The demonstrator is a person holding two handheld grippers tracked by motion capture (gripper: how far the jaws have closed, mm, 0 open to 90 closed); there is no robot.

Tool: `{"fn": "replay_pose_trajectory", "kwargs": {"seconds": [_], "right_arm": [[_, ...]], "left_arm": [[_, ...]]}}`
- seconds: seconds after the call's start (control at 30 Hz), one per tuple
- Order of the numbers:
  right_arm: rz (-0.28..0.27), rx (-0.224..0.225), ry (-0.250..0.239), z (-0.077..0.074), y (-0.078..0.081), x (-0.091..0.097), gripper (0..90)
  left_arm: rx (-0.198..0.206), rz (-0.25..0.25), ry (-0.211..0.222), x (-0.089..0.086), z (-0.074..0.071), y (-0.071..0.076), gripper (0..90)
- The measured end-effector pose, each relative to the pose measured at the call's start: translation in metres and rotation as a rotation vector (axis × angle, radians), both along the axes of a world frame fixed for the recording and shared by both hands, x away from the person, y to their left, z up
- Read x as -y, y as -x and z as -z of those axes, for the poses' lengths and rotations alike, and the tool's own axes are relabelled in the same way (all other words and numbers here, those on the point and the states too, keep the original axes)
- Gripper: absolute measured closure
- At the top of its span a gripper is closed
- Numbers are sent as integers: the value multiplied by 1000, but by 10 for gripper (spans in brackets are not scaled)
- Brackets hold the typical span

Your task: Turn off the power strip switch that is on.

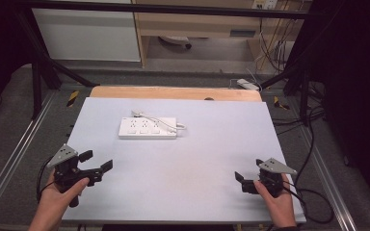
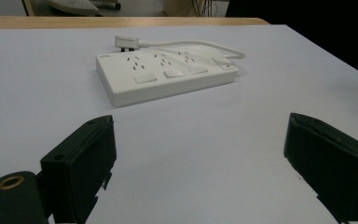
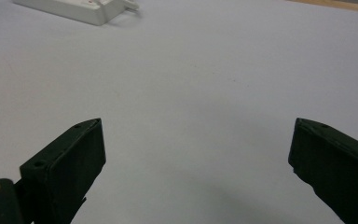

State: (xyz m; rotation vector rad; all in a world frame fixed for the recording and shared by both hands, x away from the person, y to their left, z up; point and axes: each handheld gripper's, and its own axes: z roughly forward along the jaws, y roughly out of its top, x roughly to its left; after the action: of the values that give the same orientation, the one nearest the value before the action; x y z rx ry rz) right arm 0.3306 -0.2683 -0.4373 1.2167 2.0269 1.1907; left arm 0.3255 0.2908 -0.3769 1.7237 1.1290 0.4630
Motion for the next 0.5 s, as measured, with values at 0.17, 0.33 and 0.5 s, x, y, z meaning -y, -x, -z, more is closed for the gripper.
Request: {"fn": "replay_pose_trajectory", "kwargs": {"seconds": [0.17, 0.33, 0.5], "right_arm": [[-1, -2, 0, 0, 0, 0, 42], [1, -3, -1, 1, -1, -1, 41], [-4, -6, -2, 1, -1, -1, 42]], "left_arm": [[5, 0, 5, 2, -3, -2, 106], [9, 8, -6, 4, -5, -4, 112], [13, 31, -13, 10, -6, -5, 132]]}}
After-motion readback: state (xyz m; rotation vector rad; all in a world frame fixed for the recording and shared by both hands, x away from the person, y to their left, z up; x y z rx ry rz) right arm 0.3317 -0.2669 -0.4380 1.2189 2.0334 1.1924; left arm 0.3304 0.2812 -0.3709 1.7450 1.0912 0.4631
